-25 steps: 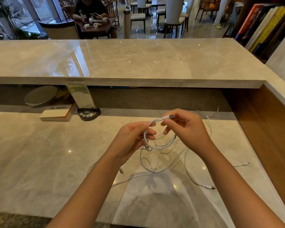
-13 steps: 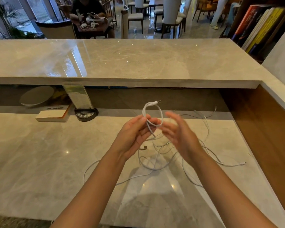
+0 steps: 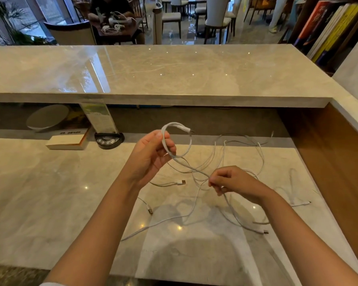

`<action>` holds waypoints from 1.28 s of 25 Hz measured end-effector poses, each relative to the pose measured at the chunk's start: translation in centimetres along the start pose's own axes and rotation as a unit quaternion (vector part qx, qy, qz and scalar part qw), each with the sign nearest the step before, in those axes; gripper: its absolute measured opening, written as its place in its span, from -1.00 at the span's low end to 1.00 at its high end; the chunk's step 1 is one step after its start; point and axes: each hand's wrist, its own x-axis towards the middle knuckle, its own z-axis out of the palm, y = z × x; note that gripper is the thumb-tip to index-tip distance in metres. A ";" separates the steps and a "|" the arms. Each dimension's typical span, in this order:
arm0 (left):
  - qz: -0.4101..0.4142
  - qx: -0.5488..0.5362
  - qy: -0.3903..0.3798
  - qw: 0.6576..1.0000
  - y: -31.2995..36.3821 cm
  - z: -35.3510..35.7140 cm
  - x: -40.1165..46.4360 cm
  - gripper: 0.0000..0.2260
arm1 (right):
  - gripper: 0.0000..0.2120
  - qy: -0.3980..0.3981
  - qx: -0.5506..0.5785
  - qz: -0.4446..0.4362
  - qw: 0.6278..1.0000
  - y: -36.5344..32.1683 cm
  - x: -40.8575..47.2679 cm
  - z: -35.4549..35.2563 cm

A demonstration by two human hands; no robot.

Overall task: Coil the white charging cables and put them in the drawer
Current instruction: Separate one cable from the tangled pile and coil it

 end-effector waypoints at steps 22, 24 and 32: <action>-0.075 0.076 0.071 0.992 -5.4 0.8 -0.5 -0.80 | -0.67 0.299 -0.274 -0.144 0.902 -5.5 0.6 7.6; -0.093 0.050 0.075 0.992 -5.5 0.7 -0.5 -0.79 | -0.54 0.307 -0.360 -0.141 0.870 -4.5 0.5 8.7; -0.084 -0.138 0.128 0.979 -4.8 0.2 0.4 -0.85 | -0.75 0.217 -0.065 -0.180 0.957 -1.8 -0.3 8.8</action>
